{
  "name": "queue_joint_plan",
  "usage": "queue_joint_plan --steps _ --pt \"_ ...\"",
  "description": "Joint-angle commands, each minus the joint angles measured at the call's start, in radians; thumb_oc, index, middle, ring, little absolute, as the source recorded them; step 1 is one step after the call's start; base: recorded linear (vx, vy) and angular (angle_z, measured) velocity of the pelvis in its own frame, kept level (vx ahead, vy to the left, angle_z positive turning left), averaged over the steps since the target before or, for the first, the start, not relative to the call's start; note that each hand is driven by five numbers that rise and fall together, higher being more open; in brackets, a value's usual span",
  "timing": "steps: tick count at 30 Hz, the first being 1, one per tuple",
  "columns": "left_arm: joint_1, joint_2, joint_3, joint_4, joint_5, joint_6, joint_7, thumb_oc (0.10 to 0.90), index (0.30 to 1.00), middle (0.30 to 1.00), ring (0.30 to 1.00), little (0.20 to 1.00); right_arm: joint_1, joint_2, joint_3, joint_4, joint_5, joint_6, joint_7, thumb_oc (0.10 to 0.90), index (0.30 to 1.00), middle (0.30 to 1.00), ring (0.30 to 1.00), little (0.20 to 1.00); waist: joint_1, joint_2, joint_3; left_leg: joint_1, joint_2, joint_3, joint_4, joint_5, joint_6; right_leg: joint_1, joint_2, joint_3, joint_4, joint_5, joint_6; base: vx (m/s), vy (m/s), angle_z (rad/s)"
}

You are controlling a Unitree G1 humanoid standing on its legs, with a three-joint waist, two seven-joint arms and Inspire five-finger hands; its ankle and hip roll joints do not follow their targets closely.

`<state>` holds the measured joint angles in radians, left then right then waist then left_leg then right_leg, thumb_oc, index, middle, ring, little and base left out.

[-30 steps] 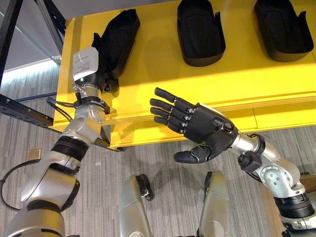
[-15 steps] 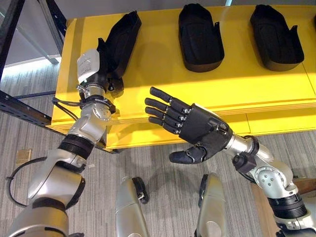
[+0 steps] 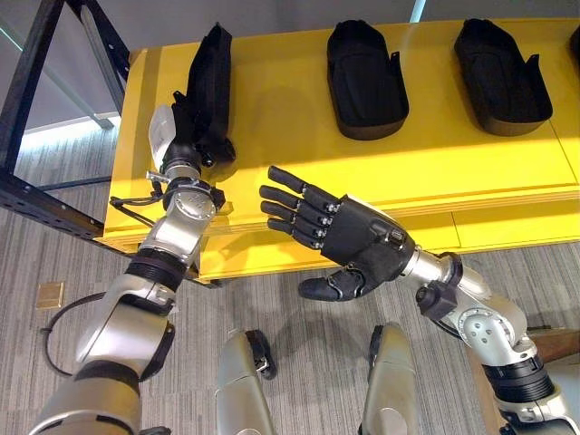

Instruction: Move parts from the plastic box to the shelf.

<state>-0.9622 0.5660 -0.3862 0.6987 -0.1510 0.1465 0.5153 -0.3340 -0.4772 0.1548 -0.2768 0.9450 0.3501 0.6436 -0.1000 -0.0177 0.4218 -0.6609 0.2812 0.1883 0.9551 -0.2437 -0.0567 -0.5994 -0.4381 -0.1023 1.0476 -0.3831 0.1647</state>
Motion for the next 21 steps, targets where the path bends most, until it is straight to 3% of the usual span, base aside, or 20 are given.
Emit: queue_joint_plan --steps 1,7,8,14,16,21 --pt "0.004 -0.033 0.033 -0.003 0.042 -0.064 0.016 0.400 0.300 0.300 0.300 0.300 -0.031 0.076 -0.011 -0.124 0.059 -0.065 0.015 0.900 1.000 1.000 1.000 1.000 0.010 0.000 -0.084 0.114 0.017 0.012 -0.012 -0.075 0.011 0.047 -0.002 -0.073 -0.108 0.133 -0.039 0.00 0.000 0.00" --pt "0.003 -0.034 0.015 -0.018 0.058 -0.026 -0.002 0.400 0.300 0.300 0.300 0.300 -0.032 0.077 -0.006 -0.128 0.064 -0.064 0.002 0.900 1.000 1.000 1.000 1.000 0.009 0.000 -0.083 0.120 0.019 0.015 -0.017 -0.073 0.013 0.054 -0.001 -0.074 -0.111 0.132 -0.039 0.00 0.000 0.00" --pt "0.002 -0.031 0.008 -0.018 0.072 -0.029 0.005 0.900 1.000 1.000 1.000 1.000 -0.035 0.075 -0.004 -0.129 0.065 -0.064 0.000 0.900 1.000 1.000 1.000 1.000 0.010 0.001 -0.083 0.121 0.019 0.015 -0.015 -0.074 0.014 0.057 -0.002 -0.076 -0.113 0.132 -0.040 0.00 0.000 0.00" --pt "0.015 -0.023 -0.009 -0.047 0.103 -0.038 -0.021 0.900 1.000 1.000 1.000 1.000 -0.031 0.070 0.004 -0.132 0.069 -0.068 -0.009 0.900 1.000 1.000 1.000 1.000 0.011 0.001 -0.078 0.123 0.022 0.016 -0.013 -0.076 0.017 0.060 -0.002 -0.078 -0.111 0.128 -0.040 0.00 0.000 0.00" --pt "0.025 -0.021 -0.023 -0.058 0.091 -0.002 -0.066 0.900 1.000 1.000 1.000 1.000 -0.028 0.069 0.006 -0.132 0.066 -0.072 -0.009 0.900 1.000 1.000 1.000 1.000 0.012 0.002 -0.079 0.126 0.021 0.019 -0.017 -0.075 0.020 0.065 -0.002 -0.082 -0.116 0.131 -0.042 0.00 0.000 0.00" --pt "0.034 -0.036 -0.022 -0.082 -0.005 -0.043 -0.108 0.900 1.000 1.000 1.000 1.000 -0.033 0.067 0.011 -0.147 0.063 -0.068 -0.026 0.900 1.000 1.000 1.000 1.000 0.013 0.002 -0.076 0.135 0.019 0.022 -0.033 -0.067 0.022 0.072 -0.002 -0.084 -0.127 0.138 -0.041 0.00 0.000 0.00"
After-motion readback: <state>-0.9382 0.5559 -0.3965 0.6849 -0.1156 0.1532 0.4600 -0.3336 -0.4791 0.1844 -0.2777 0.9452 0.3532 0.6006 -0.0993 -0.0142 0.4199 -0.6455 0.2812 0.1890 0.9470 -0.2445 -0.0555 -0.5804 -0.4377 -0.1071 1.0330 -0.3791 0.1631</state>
